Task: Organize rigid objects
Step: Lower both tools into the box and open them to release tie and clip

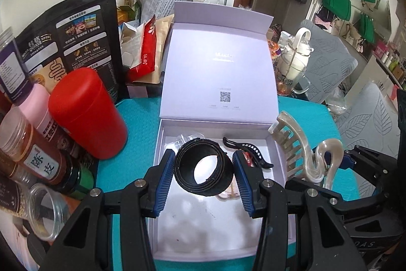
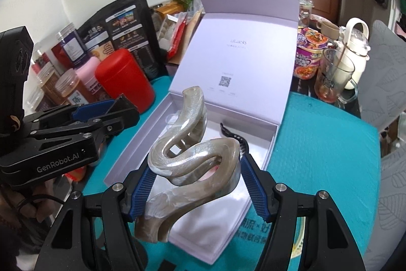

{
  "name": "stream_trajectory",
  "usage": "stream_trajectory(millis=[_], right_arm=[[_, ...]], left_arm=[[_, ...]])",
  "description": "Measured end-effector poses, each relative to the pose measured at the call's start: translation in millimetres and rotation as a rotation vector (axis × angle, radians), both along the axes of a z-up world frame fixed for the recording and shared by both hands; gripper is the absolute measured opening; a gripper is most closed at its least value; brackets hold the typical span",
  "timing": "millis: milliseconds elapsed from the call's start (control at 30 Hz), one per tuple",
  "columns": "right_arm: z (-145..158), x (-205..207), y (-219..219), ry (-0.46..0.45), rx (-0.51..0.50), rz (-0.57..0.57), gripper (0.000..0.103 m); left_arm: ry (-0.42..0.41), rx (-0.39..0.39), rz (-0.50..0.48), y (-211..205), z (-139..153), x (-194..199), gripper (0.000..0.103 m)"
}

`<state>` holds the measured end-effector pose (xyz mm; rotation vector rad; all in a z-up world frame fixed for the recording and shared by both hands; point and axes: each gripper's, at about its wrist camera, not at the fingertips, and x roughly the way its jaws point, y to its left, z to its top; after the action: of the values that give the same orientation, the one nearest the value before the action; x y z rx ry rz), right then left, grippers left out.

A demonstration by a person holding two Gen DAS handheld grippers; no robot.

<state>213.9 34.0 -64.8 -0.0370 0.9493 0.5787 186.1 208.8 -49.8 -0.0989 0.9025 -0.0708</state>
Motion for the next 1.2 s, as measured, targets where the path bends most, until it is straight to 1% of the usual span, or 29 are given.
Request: stream_trajectory(millis=[433,733,1200], right_arm=[[-38.9,35.4,7.9,0.03,-0.05,-0.007,0.067],[-56.3,53.9,13.5,0.037,-0.059,-0.005,0.067],[-79.0,75.0,23.9,0.051,-0.093,0.015,0.068]], left_arm=[[0.05,0.008,-0.028,-0.7,-49.8,36.5,0.046],[0.071,0.031,-0.022,-2.5,-70.8,51.9,0.046],[0.132,0.048,-0.013,-1.8,-103.1,68.9,0.046]])
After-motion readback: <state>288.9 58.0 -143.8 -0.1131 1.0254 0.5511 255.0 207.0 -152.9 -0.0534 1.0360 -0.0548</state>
